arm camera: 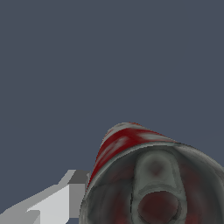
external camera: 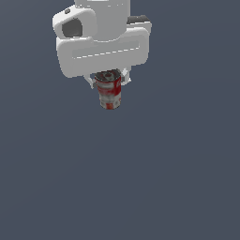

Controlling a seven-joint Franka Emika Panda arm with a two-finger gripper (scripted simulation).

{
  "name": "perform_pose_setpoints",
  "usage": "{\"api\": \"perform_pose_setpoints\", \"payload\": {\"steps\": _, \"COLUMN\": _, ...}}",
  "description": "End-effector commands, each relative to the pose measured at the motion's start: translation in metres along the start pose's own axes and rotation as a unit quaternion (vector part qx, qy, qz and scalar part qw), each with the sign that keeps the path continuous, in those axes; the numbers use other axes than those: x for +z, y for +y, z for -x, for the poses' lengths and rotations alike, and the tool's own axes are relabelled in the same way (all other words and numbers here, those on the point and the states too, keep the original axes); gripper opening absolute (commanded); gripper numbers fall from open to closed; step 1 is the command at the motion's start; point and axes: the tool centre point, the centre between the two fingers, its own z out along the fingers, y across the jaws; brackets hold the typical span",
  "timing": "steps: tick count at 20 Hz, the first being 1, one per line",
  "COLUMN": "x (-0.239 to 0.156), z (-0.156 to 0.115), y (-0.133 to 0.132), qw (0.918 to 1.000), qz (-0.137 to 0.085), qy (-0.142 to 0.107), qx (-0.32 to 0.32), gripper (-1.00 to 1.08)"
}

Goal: Pick up the object and move it to a goal position.

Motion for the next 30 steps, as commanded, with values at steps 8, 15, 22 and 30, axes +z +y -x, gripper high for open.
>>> {"api": "perform_pose_setpoints", "payload": {"steps": 8, "x": -0.057, "z": -0.009, "y": 0.013, "qw": 1.0, "qz": 0.001, "qy": 0.001, "qx": 0.0, "gripper": -1.0}}
{"api": "perform_pose_setpoints", "payload": {"steps": 15, "x": -0.086, "z": -0.015, "y": 0.02, "qw": 1.0, "qz": 0.001, "qy": 0.001, "qx": 0.0, "gripper": -1.0}}
{"api": "perform_pose_setpoints", "payload": {"steps": 22, "x": -0.101, "z": -0.018, "y": 0.024, "qw": 1.0, "qz": 0.001, "qy": 0.001, "qx": 0.0, "gripper": -1.0}}
{"api": "perform_pose_setpoints", "payload": {"steps": 30, "x": -0.108, "z": -0.02, "y": 0.026, "qw": 1.0, "qz": 0.001, "qy": 0.001, "qx": 0.0, "gripper": -1.0}}
